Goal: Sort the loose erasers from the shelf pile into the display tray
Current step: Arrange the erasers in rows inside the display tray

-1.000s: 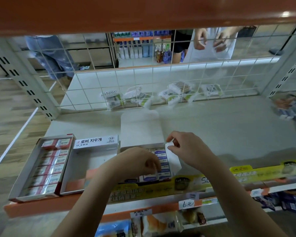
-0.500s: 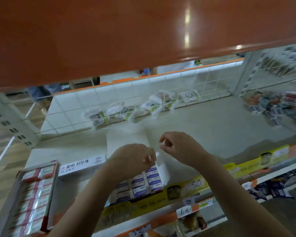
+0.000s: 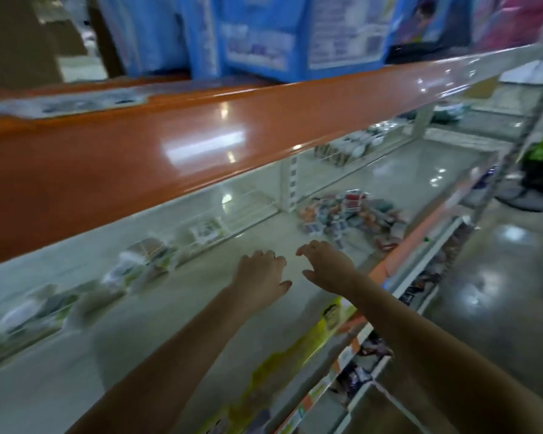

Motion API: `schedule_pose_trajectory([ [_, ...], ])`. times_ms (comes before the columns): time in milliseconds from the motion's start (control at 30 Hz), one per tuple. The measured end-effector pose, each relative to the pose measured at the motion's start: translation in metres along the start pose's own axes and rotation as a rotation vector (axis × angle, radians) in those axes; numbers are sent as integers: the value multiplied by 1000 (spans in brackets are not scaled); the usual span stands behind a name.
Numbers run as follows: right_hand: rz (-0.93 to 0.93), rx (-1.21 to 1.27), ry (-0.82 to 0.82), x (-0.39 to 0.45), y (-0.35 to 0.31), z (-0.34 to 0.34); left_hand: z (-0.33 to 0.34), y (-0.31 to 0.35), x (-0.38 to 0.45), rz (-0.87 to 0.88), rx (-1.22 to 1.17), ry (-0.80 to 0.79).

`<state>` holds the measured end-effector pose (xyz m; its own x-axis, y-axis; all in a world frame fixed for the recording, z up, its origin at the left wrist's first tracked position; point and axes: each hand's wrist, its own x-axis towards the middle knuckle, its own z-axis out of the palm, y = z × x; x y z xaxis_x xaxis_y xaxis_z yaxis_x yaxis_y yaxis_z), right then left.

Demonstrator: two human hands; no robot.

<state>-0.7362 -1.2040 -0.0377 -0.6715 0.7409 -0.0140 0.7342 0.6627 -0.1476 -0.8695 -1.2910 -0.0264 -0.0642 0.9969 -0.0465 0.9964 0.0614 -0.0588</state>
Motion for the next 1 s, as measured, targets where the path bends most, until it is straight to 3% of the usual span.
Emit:
schedule_pose_trajectory([
  [200, 167, -5, -32, 10, 107, -2, 16, 44, 89, 3, -30, -41],
  [367, 296, -59, 77, 24, 172, 1, 18, 46, 140, -60, -13, -13],
  [600, 403, -25, 155, 23, 201, -1, 24, 34, 189, -176, -155, 37],
  [1000, 287, 329, 302, 36, 193, 16, 39, 21, 200, -64, -169, -4],
])
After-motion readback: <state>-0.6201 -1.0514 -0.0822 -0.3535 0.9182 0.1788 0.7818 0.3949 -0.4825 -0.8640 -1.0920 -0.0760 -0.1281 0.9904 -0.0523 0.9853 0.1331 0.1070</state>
